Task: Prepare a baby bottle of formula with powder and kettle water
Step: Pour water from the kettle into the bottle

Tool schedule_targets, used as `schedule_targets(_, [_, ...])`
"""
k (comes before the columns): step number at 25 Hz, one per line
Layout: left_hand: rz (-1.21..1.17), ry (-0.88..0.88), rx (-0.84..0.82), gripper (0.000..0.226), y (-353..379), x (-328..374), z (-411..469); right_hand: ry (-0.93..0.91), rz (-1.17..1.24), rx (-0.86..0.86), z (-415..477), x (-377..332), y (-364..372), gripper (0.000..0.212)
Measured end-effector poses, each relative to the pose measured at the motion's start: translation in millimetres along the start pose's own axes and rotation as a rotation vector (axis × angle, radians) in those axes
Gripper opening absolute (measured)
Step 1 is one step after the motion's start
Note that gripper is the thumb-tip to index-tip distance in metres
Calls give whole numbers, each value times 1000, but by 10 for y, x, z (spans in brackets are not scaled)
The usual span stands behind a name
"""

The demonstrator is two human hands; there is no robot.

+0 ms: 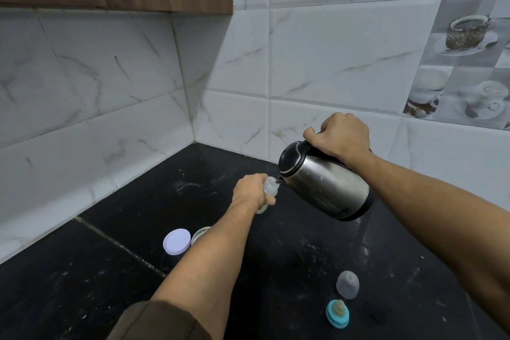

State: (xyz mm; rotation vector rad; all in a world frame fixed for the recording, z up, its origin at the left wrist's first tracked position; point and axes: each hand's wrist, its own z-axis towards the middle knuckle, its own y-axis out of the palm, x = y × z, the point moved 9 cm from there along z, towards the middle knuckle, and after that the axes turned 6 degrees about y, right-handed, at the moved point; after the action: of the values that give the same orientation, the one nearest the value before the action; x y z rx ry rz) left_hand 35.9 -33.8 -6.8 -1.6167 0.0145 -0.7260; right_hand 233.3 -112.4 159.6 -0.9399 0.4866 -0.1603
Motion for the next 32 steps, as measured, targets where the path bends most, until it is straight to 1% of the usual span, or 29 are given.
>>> schedule_targets(4, [5,5,3,38,-8,4,9,-6,0,0,1,-15,-9,46])
schedule_targets(19, [33,0,-15,40,56,-28,26,-3,-17,-5,11,1,-4,46])
schedule_targets(29, [39,-10,-24,46,73,-28,40,-2,-21,14,50,9,-32,45])
schedule_targets(32, [40,-9,-19,44,77,-33,40,-3,-17,10,33,16,-25,47])
